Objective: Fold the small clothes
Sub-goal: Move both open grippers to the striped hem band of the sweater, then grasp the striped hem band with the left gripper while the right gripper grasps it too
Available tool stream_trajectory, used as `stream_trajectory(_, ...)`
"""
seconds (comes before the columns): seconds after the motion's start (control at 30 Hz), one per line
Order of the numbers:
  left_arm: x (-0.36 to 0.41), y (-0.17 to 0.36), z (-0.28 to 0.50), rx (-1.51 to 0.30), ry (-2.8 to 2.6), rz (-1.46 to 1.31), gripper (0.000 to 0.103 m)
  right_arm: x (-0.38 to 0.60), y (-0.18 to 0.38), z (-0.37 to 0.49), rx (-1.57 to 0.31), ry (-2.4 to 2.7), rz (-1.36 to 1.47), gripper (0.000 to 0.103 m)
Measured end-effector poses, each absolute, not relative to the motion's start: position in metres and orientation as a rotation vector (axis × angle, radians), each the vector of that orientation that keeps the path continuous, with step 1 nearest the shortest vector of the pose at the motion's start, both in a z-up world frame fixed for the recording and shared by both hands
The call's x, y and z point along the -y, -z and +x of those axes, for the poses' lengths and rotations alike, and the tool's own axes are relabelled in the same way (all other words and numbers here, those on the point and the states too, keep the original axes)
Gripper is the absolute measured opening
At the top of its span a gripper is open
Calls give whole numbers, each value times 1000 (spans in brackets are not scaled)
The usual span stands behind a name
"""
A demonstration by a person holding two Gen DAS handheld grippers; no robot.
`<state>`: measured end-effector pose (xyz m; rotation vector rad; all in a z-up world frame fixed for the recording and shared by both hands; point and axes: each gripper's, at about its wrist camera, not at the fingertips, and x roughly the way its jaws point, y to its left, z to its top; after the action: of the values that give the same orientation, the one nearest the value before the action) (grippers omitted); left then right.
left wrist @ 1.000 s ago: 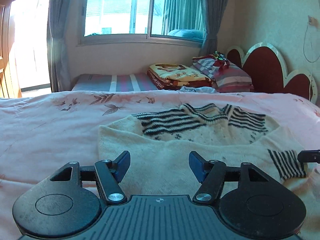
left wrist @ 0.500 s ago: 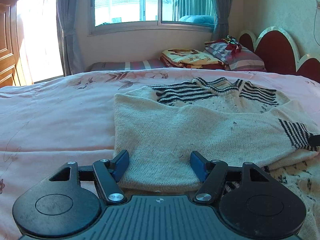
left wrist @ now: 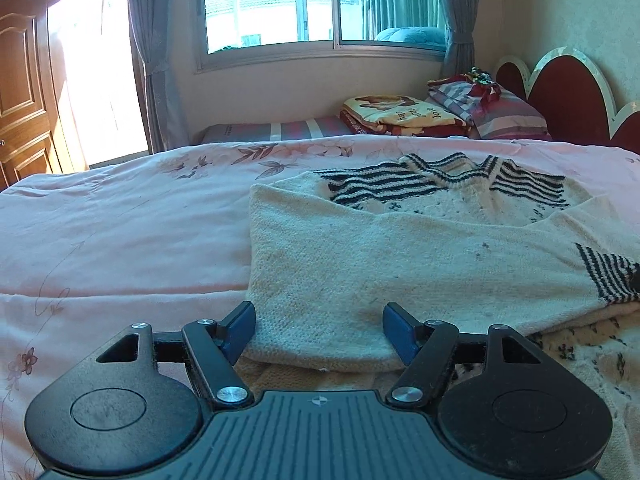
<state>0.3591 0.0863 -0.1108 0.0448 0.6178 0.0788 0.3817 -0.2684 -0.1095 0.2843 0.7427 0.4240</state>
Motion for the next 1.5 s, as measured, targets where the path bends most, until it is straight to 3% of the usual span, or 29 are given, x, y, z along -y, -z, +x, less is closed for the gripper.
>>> stream_trajectory(0.07, -73, 110, 356, -614, -54, 92, 70, 271, 98, 374, -674, -393, 255, 21)
stream_trajectory(0.3, -73, 116, 363, -680, -72, 50, 75, 269, 110, 386, -740, -394, 183, 12)
stream_trajectory(0.37, -70, 115, 362, -681, -74, 70, 75, 269, 98, 378, -703, -374, 182, 18)
stream_trajectory(0.57, -69, 117, 362, -670, -77, 79, 78, 251, 104, 377, -766, -375, 108, 19)
stream_trajectory(0.67, -70, 117, 363, -664, -102, 132, 95, 255, 93, 365, -752, -354, 146, 23)
stream_trajectory(0.73, -72, 117, 364, -667, -107, 138, 101, 255, 89, 355, -755, -337, 155, 24)
stream_trajectory(1.03, -95, 92, 315, -661, 24, 151, 101, 271, 77, 299, -797, -296, 288, 25)
stream_trajectory(1.07, -102, 90, 299, -669, 43, 153, 101, 279, 78, 290, -812, -293, 322, 25)
stream_trajectory(1.2, -147, 92, 235, -799, 143, -32, 61, 307, 88, 251, -894, -308, 452, 28)
stream_trajectory(1.5, -183, 131, 142, -952, 402, -600, 61, 307, 133, 166, -1043, -400, 780, 30)
